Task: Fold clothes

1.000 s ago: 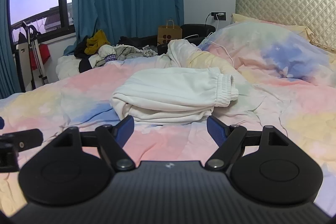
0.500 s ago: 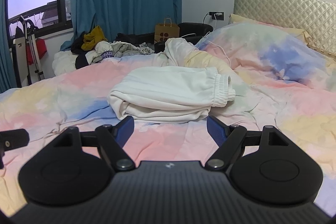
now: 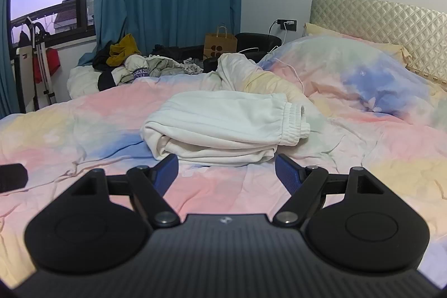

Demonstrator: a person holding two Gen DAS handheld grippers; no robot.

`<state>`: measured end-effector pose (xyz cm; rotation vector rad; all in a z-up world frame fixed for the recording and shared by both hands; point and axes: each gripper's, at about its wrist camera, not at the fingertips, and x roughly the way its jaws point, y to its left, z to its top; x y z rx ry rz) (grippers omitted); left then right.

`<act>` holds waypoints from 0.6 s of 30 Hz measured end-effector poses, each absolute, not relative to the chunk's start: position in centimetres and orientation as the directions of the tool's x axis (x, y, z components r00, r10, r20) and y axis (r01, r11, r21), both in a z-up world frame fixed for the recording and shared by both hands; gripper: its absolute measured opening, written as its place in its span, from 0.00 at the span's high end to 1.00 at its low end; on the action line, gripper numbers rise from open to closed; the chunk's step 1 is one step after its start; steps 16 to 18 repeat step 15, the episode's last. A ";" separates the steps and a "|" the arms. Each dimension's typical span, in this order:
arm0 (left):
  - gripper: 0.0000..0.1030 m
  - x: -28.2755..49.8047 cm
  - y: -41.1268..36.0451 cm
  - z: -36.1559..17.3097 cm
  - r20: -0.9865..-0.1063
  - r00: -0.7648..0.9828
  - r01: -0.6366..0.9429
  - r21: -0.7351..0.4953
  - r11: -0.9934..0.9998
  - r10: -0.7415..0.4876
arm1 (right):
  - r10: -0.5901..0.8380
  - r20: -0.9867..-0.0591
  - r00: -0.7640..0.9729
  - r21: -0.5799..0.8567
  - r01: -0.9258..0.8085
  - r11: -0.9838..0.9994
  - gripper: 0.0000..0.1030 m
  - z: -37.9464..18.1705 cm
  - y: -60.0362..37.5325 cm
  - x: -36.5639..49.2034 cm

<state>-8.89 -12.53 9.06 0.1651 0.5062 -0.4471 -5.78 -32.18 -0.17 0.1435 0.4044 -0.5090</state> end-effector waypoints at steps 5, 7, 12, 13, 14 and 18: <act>0.00 -9.0 -12.5 9.1 -0.503 0.780 0.453 0.042 0.890 -0.373 | -0.441 -0.412 0.797 0.040 0.500 0.865 0.24 -0.1 -32.4 -5.8; 0.00 -9.0 -12.5 9.1 -0.503 0.780 0.453 0.043 0.891 -0.372 | -0.442 -0.411 0.797 0.040 0.500 0.865 0.24 -0.1 -32.4 -5.8; 0.00 -9.1 -12.4 9.0 -0.493 0.781 0.462 0.042 0.886 -0.384 | -0.444 -0.411 0.796 0.036 0.501 0.865 0.24 -0.1 -32.3 -5.7; 0.00 -9.1 -12.4 9.0 -0.491 0.782 0.462 0.044 0.886 -0.384 | -0.445 -0.410 0.796 0.035 0.502 0.864 0.24 -0.1 -32.3 -5.7; 0.00 -9.2 -12.4 9.1 -0.489 0.785 0.459 0.046 0.887 -0.381 | -0.446 -0.409 0.796 0.034 0.502 0.864 0.24 -0.1 -32.2 -5.7; 0.00 -9.2 -12.4 9.1 -0.488 0.787 0.457 0.048 0.888 -0.378 | -0.447 -0.409 0.796 0.033 0.502 0.864 0.24 -0.1 -32.1 -5.8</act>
